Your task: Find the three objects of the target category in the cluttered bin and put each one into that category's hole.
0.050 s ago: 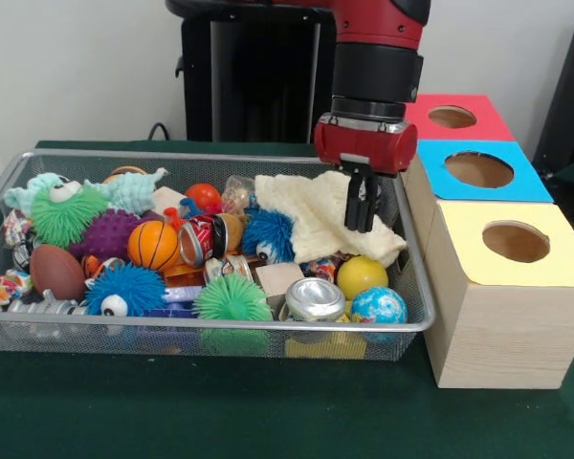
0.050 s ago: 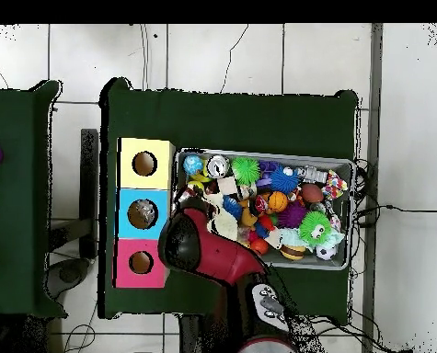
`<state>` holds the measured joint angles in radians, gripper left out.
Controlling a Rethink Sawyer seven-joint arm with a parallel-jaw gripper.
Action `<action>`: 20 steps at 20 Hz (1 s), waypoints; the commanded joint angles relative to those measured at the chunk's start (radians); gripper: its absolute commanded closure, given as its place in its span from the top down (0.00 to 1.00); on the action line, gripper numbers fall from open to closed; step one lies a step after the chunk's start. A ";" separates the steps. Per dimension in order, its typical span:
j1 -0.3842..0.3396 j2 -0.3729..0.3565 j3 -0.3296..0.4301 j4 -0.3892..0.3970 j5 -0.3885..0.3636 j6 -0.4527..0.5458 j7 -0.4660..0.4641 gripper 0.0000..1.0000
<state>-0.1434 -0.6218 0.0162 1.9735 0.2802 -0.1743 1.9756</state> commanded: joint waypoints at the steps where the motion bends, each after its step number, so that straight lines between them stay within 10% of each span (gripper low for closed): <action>1: -0.045 -0.045 0.012 -0.137 -0.044 0.196 0.003 0.00; 14: -0.042 -0.081 0.003 -0.128 -0.086 0.238 0.051 0.00; 20: -0.217 -0.151 0.116 -0.046 -0.191 0.262 -0.016 0.00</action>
<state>-0.2418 -0.7261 0.0394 1.8992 0.1760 -0.0360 1.9756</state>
